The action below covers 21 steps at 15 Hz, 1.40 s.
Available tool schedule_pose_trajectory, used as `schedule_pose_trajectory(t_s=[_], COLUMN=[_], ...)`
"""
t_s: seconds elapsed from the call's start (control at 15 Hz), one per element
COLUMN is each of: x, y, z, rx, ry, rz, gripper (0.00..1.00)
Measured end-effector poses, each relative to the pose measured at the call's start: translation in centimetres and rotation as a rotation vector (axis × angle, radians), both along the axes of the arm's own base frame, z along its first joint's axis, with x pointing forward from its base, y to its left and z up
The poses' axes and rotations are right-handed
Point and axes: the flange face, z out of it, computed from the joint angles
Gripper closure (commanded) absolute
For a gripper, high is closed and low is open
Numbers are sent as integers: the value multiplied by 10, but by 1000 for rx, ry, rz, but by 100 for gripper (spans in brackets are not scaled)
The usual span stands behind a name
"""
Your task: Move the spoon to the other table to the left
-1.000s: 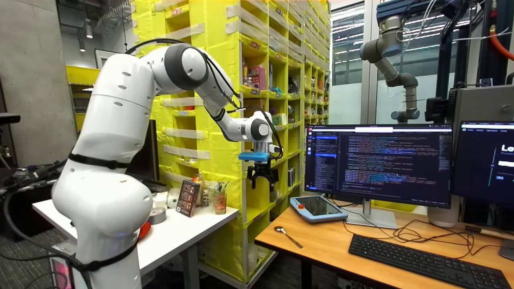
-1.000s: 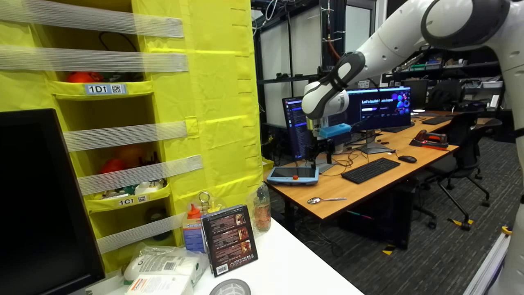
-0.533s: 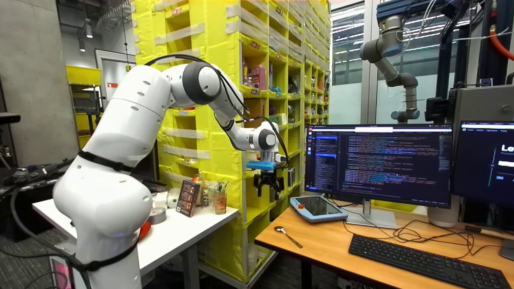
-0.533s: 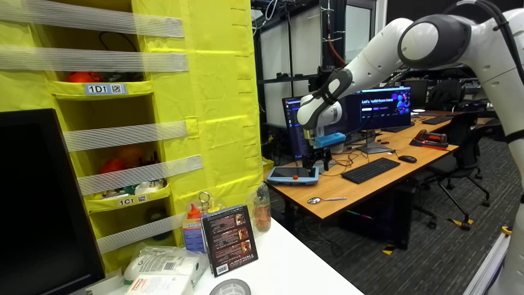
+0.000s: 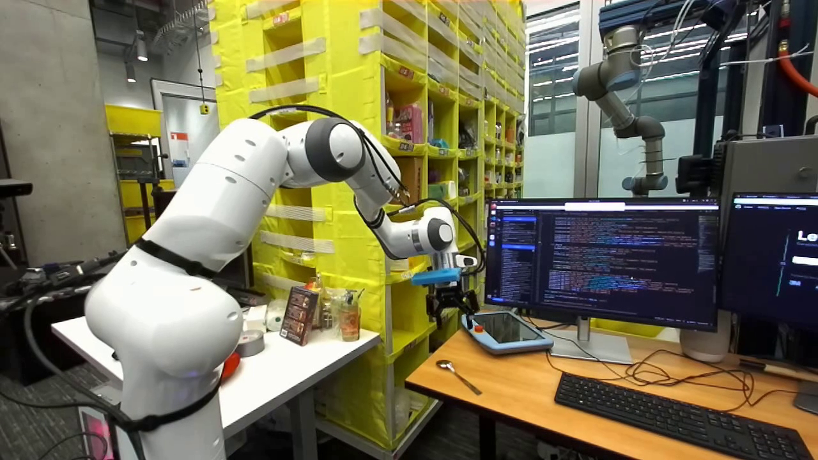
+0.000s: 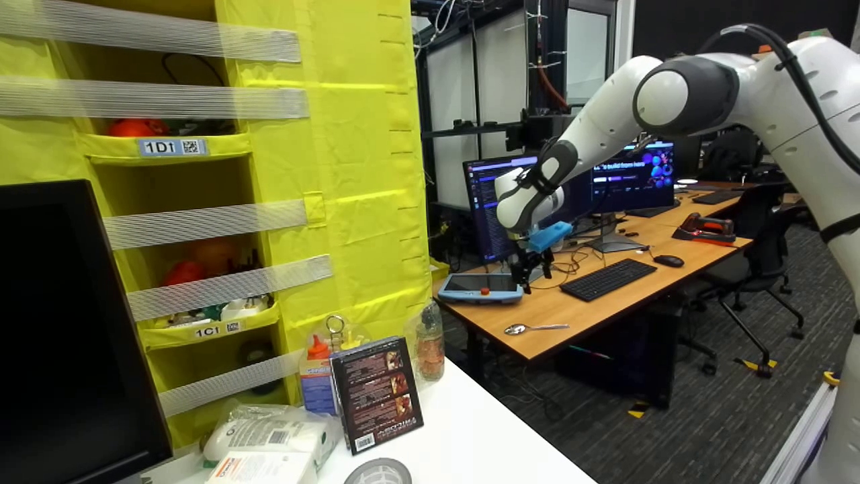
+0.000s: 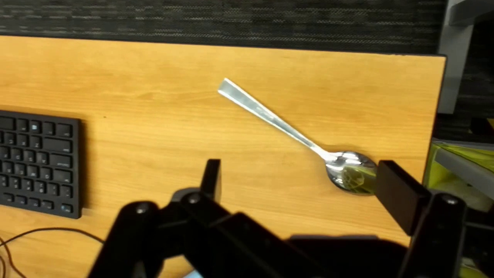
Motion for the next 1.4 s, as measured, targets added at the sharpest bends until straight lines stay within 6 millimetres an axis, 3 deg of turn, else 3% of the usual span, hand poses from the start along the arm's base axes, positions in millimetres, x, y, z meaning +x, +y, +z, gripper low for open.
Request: schedule_pose_trajectory(t_s=[0.27,0.53,0.73,1.4], x=[8,14,13,13], y=[-5,13,28,28], z=[-2,-3,-21,-27], rx=[-46,-2,51,53], ry=[-13,0,36,42], rz=[57,154,176,176], gripper=[0,0,0,0])
